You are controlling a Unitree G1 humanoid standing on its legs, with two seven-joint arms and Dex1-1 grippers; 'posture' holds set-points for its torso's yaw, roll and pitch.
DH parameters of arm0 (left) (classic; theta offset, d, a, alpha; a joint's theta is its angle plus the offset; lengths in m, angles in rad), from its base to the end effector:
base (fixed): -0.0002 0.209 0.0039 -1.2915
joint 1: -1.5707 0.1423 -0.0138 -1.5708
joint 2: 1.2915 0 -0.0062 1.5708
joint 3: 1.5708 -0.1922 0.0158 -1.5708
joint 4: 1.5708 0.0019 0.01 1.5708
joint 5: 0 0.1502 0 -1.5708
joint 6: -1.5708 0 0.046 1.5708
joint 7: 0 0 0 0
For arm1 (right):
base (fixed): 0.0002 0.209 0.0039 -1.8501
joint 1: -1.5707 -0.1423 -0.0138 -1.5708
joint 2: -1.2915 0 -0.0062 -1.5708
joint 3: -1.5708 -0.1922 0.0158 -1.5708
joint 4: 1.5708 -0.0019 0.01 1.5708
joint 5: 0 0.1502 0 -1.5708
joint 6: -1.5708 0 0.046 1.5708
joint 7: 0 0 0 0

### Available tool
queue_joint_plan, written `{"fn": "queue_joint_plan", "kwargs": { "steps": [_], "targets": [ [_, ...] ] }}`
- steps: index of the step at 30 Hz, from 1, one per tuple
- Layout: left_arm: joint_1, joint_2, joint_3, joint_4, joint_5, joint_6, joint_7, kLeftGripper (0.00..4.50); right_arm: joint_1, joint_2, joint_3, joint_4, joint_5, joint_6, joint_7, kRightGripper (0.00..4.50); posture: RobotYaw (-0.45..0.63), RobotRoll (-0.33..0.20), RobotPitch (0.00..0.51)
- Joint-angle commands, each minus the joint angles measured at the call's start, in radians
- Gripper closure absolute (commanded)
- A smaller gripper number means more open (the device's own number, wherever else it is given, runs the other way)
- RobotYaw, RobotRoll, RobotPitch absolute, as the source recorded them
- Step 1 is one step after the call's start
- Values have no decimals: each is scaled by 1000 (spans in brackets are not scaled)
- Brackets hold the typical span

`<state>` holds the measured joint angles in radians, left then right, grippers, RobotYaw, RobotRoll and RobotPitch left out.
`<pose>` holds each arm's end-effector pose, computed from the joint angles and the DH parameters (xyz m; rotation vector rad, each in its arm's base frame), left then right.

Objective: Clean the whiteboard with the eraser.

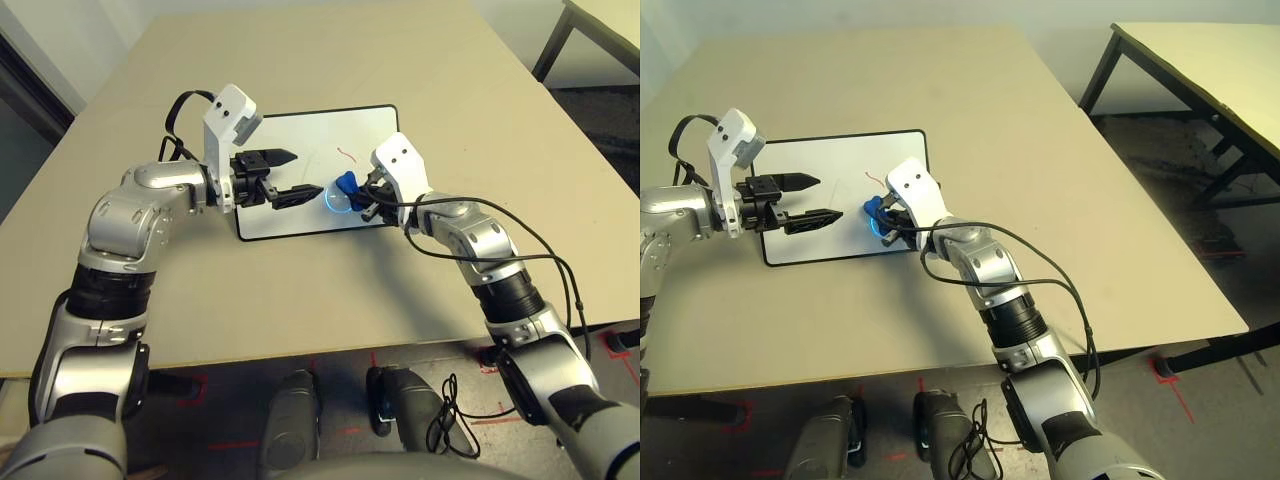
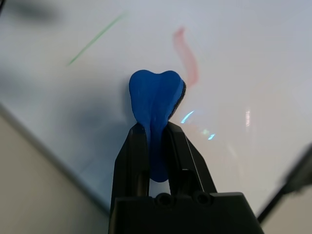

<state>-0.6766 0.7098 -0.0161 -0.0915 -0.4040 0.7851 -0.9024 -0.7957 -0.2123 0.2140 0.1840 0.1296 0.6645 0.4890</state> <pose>0.2940 0.2271 0.2327 0.2950 0.1823 -0.9108 0.3311 -0.1010 0.1773 -0.2585 0.1669 0.7469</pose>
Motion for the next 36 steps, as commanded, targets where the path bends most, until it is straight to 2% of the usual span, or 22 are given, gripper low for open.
{"fn": "queue_joint_plan", "kwargs": {
  "steps": [1, 4, 8, 14, 19, 24, 32, 36],
  "targets": [
    [-2, 1, -4, 0, -5, 2, -3, 0, -52, -11, -53, 93, -27, -57, -43, 4117, 84, 0, 156],
    [-2, 0, -4, -2, -6, 4, -2, 0, -79, -9, -73, 146, -34, -94, -52, 4117, 86, 0, 156],
    [0, 3, 0, -9, -8, 9, 0, 0, -60, -4, -63, 153, -39, -102, -43, 4133, 91, 0, 156],
    [5, 7, 6, -21, -12, 18, 3, 0, 56, 15, 15, 6, -29, -34, 4, 4134, 100, 0, 158],
    [2, 7, 5, -18, -11, 19, 4, 0, 82, 20, 31, -33, -32, -2, 17, 4134, 99, 0, 157],
    [-3, 3, 4, -16, -11, 18, 4, 0, 67, 15, 23, -11, -40, -11, 17, 4135, 95, 0, 156],
    [-5, 1, 3, -16, -11, 16, 6, 0, -29, -28, -49, 151, -60, -84, -32, 4143, 96, 0, 153],
    [-3, 1, 4, -18, -12, 15, 7, 0, -31, -36, -49, 168, -63, -88, -35, 4143, 96, 0, 153]
  ]
}}
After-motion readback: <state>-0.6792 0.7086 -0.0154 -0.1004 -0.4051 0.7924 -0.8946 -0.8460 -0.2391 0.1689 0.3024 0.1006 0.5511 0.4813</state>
